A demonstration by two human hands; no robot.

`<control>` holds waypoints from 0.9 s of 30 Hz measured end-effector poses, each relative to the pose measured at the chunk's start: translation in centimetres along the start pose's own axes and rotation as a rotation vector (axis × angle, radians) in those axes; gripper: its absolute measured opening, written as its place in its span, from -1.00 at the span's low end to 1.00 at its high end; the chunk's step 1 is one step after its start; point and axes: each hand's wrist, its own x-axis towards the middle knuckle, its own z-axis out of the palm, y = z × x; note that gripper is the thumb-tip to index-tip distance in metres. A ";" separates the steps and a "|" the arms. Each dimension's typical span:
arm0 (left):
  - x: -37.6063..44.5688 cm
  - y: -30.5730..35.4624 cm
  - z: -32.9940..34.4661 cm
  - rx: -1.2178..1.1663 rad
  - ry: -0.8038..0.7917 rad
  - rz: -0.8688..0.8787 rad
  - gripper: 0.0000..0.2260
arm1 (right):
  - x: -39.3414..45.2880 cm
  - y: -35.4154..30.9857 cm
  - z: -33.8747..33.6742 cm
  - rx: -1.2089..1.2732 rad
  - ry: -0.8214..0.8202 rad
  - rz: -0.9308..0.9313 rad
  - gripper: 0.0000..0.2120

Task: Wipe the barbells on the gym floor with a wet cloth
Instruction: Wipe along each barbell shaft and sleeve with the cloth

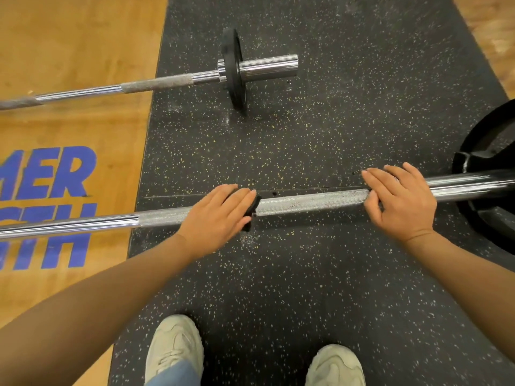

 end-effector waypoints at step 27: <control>-5.4 -2.8 -0.7 0.015 -0.025 -0.362 -0.51 | 0.0 0.1 -0.5 0.012 -0.053 -0.035 -0.65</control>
